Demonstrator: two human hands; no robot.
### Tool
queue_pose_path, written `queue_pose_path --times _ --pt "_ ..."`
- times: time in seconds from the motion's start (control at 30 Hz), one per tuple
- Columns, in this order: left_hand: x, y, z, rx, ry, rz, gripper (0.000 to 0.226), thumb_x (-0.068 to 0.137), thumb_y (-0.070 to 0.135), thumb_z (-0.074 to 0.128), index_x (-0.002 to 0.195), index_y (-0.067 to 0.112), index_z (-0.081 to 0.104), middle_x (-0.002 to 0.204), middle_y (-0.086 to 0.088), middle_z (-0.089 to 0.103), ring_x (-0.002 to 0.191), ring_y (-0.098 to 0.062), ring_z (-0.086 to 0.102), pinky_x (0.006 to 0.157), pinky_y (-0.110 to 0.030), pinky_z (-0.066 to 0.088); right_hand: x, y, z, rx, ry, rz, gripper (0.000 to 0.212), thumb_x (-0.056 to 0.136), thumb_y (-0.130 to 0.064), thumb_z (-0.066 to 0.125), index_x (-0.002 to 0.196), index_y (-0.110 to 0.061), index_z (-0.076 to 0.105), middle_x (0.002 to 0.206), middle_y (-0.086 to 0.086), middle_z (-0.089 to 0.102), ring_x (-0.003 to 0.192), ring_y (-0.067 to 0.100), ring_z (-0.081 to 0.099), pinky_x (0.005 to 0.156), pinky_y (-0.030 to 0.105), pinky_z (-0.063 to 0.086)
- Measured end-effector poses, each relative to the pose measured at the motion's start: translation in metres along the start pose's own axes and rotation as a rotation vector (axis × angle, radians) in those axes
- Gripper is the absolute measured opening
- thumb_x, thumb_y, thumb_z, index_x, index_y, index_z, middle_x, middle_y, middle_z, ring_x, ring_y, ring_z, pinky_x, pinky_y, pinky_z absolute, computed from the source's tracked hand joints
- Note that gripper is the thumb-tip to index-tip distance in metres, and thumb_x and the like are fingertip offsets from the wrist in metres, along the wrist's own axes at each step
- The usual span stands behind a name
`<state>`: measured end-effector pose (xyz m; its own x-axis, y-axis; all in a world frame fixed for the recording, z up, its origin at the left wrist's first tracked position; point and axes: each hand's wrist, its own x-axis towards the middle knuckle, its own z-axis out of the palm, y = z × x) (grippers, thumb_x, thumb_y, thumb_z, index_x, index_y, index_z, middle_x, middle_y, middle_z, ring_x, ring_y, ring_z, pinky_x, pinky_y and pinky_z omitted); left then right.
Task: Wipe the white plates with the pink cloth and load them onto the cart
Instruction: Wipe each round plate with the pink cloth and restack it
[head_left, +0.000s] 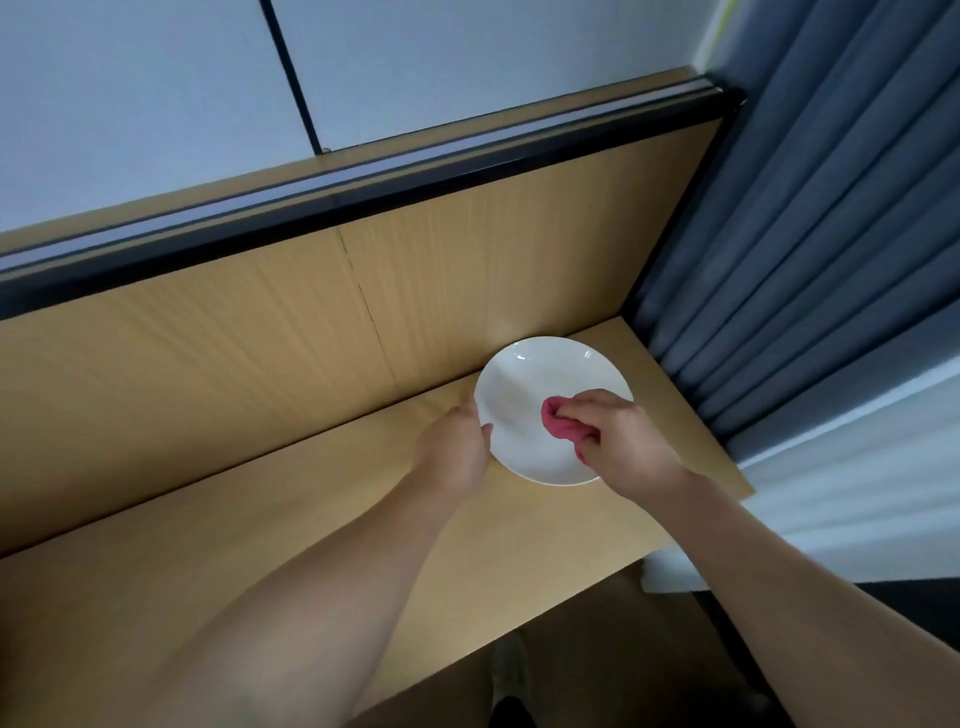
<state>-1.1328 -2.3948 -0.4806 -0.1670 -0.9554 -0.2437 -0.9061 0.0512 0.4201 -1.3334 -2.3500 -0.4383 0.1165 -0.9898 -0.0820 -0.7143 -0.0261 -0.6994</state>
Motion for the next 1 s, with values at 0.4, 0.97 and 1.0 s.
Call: queue_pose_path --times 0.4,0.97,1.0 --pt "0.014 0.020 0.006 -0.463 -0.046 -0.212 0.024 0.087 0.007 0.048 0.110 0.007 0.054 0.093 -0.004 0.061 0.086 -0.028 0.062 0.073 -0.040 0.053 0.011 0.018 0.006 0.059 -0.043 -0.027 0.051 0.076 0.015 0.043 0.090 -0.026 0.070 0.090 -0.014 0.055 0.083 0.006 0.055 0.072 0.019 0.045" --pt "-0.022 -0.021 -0.008 -0.570 0.021 -0.416 0.039 0.082 0.003 0.045 0.119 0.015 0.048 0.100 -0.001 0.061 0.090 -0.025 0.060 0.066 -0.030 0.049 0.014 -0.031 0.017 -0.108 -0.065 -0.145 0.048 0.073 0.013 0.043 0.094 -0.019 0.071 0.089 -0.010 0.053 0.074 -0.006 0.049 0.066 0.016 0.039" --pt "-0.029 -0.029 -0.012 -0.574 0.033 -0.419 0.039 0.083 0.003 0.044 0.120 0.015 0.048 0.098 0.000 0.061 0.088 -0.023 0.059 0.063 -0.028 0.046 0.014 -0.038 0.022 -0.110 -0.071 -0.159 0.048 0.073 0.013 0.043 0.096 -0.020 0.071 0.090 -0.009 0.054 0.076 -0.004 0.050 0.067 0.018 0.042"
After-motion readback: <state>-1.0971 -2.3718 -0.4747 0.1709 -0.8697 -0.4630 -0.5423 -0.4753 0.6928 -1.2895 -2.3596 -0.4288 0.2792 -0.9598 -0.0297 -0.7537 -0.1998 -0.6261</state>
